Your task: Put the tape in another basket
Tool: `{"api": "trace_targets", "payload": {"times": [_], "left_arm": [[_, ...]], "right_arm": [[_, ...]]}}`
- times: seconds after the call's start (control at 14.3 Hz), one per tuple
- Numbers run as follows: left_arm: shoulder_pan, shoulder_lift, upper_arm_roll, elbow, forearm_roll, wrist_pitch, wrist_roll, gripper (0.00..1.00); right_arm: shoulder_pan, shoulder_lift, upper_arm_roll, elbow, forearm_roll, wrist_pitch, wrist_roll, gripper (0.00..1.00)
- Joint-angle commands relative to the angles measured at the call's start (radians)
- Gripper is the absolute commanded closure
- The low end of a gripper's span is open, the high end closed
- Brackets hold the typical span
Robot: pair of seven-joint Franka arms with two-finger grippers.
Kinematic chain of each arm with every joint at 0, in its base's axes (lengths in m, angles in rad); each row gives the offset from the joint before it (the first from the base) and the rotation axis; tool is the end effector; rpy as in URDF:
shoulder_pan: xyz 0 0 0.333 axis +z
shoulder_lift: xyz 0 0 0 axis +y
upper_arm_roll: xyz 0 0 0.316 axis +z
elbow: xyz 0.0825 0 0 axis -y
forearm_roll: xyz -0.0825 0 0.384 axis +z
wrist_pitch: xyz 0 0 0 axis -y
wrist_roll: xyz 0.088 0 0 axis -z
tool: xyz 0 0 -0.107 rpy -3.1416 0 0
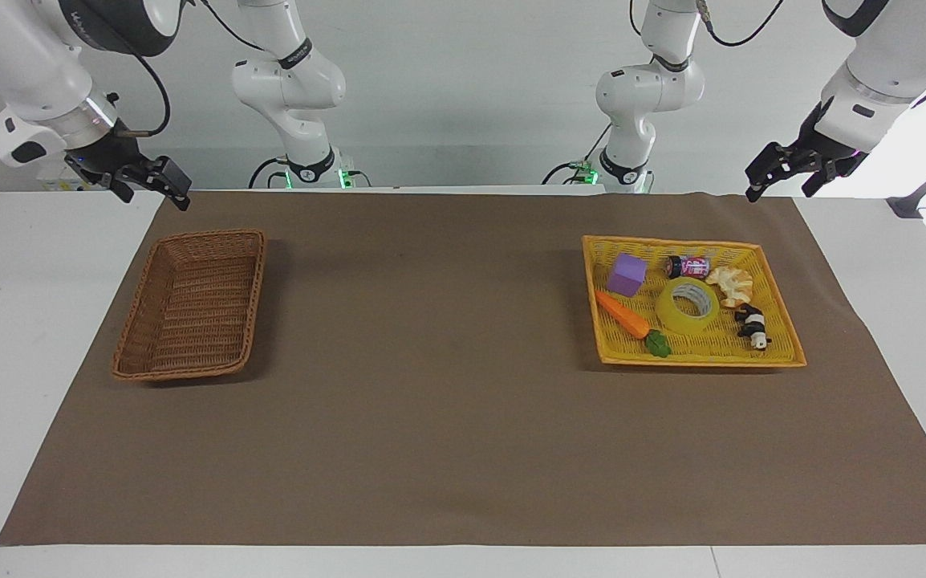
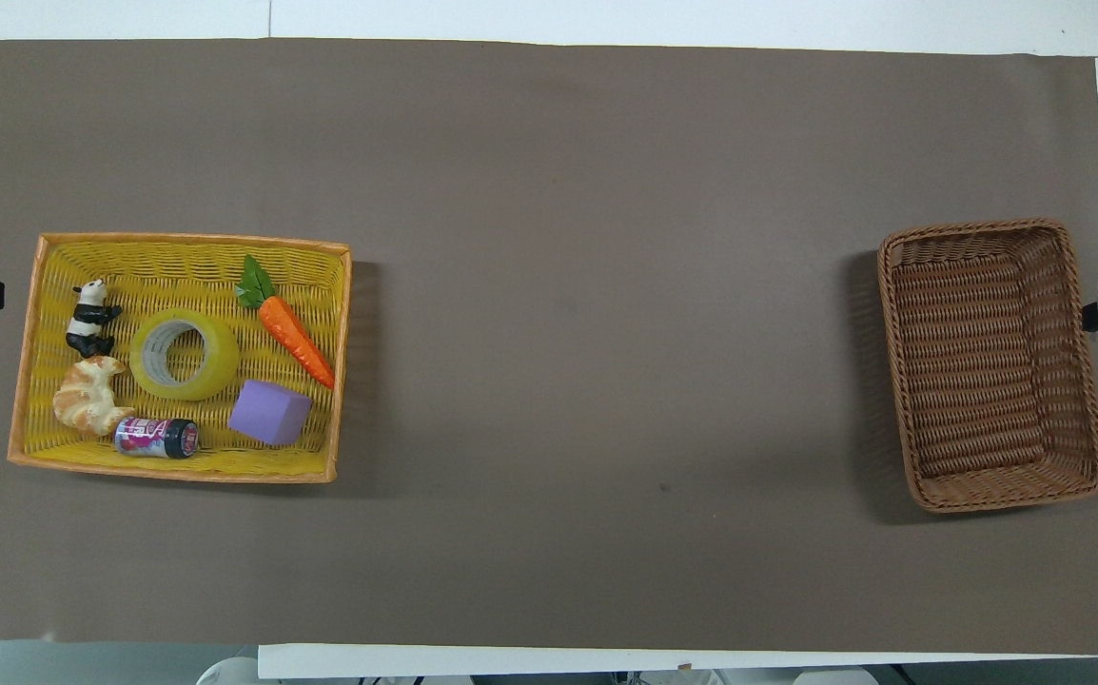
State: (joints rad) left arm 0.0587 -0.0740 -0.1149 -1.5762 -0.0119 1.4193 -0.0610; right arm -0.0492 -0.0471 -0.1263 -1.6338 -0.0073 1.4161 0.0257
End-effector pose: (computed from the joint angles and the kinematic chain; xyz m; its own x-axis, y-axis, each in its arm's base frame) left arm 0.5143 -0.0329 0.6487 0.9965 0.0042 -0.0833 0.0041 -1.0000 -0.0017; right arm 0.5130 -0.0934 0.6083 0.9655 -0.1973 -0.1701 -0.1992 -0.9799 0.0057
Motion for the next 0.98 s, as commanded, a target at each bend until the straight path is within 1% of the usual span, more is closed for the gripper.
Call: {"api": "trace_targets", "payload": {"times": [0.0,0.21,0.35,0.42,0.49,0.63,0.7,0.91], "left_arm": [[-0.007,-0.027,0.001,-0.028,0.021,-0.003,-0.011,0.00],[-0.011,-0.033,0.000,-0.030,0.021,-0.013,-0.016,0.00],[-0.001,-0.038,0.000,-0.039,0.021,0.009,-0.019,0.00],[0.012,-0.052,0.003,-0.088,0.018,0.054,-0.017,0.00],[0.038,-0.078,0.003,-0.160,0.013,0.126,-0.017,0.00],[0.050,-0.101,0.003,-0.317,0.015,0.248,-0.008,0.00],[0.050,-0.107,0.003,-0.400,0.015,0.329,-0.007,0.00],[0.052,-0.112,0.003,-0.582,0.015,0.502,0.000,0.00]], "right_arm": [[0.000,-0.025,-0.001,-0.029,-0.003,0.011,-0.024,0.01],[0.000,-0.025,-0.001,-0.029,-0.003,0.011,-0.024,0.01],[0.000,-0.025,-0.001,-0.029,-0.003,0.011,-0.024,0.01],[0.000,-0.025,-0.001,-0.029,-0.003,0.011,-0.024,0.01],[0.000,-0.025,-0.001,-0.029,-0.003,0.011,-0.024,0.01],[0.000,-0.025,-0.001,-0.029,-0.003,0.011,-0.024,0.01],[0.000,-0.025,-0.001,-0.029,-0.003,0.011,-0.024,0.01],[0.000,-0.025,-0.001,-0.029,-0.003,0.011,-0.024,0.01]]}}
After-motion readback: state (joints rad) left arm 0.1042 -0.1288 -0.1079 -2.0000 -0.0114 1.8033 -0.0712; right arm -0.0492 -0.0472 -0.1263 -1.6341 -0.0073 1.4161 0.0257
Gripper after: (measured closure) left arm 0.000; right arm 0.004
